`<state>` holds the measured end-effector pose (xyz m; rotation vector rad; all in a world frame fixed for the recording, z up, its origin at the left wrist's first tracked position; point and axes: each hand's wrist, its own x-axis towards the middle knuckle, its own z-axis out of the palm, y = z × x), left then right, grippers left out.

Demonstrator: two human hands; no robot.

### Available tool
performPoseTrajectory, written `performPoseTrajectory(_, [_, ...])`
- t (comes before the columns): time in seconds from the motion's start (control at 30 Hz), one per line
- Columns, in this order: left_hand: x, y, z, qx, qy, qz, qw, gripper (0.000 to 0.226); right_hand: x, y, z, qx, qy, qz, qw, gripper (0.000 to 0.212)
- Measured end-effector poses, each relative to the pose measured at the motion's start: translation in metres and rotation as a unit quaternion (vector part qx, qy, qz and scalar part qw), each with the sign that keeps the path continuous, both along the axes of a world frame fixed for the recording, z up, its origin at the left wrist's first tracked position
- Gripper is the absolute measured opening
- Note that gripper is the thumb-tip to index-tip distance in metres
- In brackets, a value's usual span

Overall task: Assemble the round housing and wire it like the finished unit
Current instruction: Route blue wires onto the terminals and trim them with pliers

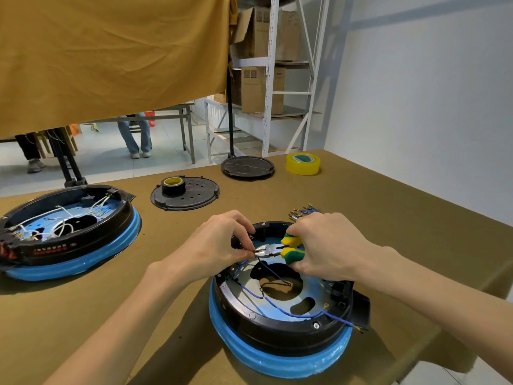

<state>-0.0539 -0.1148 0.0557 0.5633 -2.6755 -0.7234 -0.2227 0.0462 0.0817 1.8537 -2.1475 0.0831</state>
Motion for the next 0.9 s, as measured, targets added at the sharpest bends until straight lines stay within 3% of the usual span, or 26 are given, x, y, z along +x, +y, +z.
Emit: performPoseTrajectory(0.9, [0.001, -0.002, 0.0, 0.016, 0.004, -0.001, 1.0, 0.011, -0.002, -0.001, -0.011, 0.011, 0.009, -0.004, 1.0, 0.041])
